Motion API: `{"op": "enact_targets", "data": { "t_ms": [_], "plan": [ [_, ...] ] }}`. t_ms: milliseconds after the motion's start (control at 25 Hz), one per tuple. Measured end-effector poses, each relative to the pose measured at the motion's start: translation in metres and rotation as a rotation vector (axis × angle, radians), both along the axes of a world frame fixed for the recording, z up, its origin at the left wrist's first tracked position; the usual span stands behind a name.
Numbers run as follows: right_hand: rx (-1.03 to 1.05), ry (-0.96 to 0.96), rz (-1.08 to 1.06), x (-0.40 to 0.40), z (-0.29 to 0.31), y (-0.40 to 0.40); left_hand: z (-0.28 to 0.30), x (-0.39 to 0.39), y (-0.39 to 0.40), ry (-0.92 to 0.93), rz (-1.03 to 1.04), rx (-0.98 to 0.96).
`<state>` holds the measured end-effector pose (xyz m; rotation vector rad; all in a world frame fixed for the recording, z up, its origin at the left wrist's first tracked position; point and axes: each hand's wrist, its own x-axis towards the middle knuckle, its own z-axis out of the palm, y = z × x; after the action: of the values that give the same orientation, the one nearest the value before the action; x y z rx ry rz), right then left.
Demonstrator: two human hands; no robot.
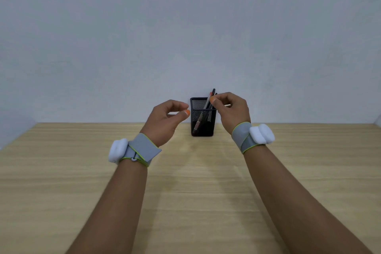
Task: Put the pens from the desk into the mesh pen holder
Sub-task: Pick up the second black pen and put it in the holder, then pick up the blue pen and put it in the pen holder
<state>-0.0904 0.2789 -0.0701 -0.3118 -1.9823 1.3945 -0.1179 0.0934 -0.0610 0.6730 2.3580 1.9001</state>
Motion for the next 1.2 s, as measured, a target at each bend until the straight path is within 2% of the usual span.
{"op": "enact_targets", "data": {
  "t_ms": [360,680,960,1200],
  "plan": [
    [0.141,-0.083,0.269,0.065,-0.002,-0.044,-0.002,0.053,-0.017,0.026,-0.120,-0.084],
    [0.190,-0.155,0.342,0.105,-0.021,-0.063,0.004,0.078,-0.042,0.040,-0.081,-0.181],
    [0.208,-0.244,0.403,0.119,-0.039,-0.075,-0.008,0.117,-0.059,0.028,-0.244,-0.375],
    [0.243,-0.324,0.479,0.132,-0.050,-0.086,-0.030,0.140,-0.076,-0.028,-0.243,-0.436]
  ]
}}
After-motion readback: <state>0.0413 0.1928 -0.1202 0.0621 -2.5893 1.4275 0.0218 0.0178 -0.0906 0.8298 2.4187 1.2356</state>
